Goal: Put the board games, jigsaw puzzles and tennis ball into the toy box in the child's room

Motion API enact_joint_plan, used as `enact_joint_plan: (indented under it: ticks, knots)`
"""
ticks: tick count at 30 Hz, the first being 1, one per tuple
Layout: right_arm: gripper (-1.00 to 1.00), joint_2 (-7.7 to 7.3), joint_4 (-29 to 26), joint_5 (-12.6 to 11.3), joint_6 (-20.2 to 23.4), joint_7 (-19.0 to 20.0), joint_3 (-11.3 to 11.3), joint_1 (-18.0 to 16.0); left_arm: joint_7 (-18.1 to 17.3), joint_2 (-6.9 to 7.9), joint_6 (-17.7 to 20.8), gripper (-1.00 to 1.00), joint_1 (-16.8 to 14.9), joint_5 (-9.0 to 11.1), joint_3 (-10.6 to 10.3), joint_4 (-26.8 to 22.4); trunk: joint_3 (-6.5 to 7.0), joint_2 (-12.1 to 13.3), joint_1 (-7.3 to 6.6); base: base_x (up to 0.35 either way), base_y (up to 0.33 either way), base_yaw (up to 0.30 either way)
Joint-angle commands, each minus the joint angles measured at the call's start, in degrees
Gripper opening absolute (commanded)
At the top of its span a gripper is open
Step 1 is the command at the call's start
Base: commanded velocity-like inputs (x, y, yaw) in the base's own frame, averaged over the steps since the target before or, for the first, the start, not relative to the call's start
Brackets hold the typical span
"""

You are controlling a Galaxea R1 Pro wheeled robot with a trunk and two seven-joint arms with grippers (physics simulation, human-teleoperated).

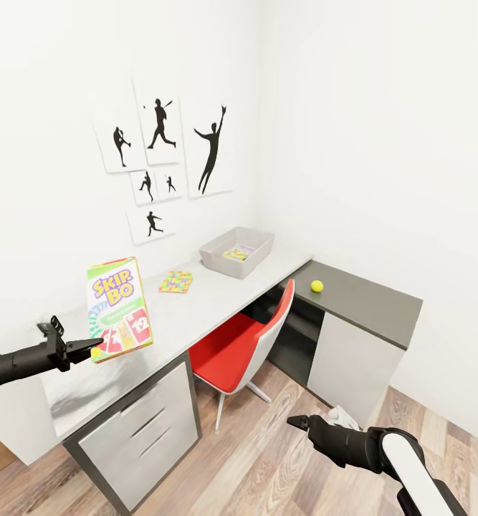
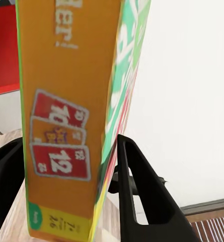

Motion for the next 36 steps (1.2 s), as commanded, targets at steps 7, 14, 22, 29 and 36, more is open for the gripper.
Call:
enact_joint_plan:
  ticks: [7,14,22,29,36]
  knots:
    - [1.0,-0.04,0.03,-0.56,0.03,-0.6,0.07,-0.04,-0.12,0.06,0.42,-1.0,-0.07,0.1,-0.23,0.05,1.18,2.76,-1.53,0.0,0.0,0.0]
    - [1.0,-0.01,0.29,-0.55,0.03,-0.6,0.07,-0.04,-0.12,0.06,0.42,-1.0,-0.07,0.1,-0.24,0.05,2.44,5.57,-3.07,0.0,0.0,0.0]
    - [1.0,0.03,0.38,-0.6,-0.45,-0.56,0.07,-0.04,-0.03,0.06,0.42,-1.0,-0.07,0.1,-0.26,0.05,3.88,8.78,-4.83,0.0,0.0,0.0]
    - [1.0,0.05,0.36,-0.66,-0.43,-0.56,0.07,-0.04,-0.03,0.06,0.42,-1.0,-0.07,0.1,-0.28,0.05,5.13,11.58,-6.36,0.0,0.0,-0.095]
    - [1.0,0.05,0.36,-0.66,-0.41,-0.55,0.07,-0.04,-0.03,0.06,0.42,-1.0,-0.07,0.1,-0.28,0.05,6.39,14.39,-7.9,0.0,0.0,-0.267]
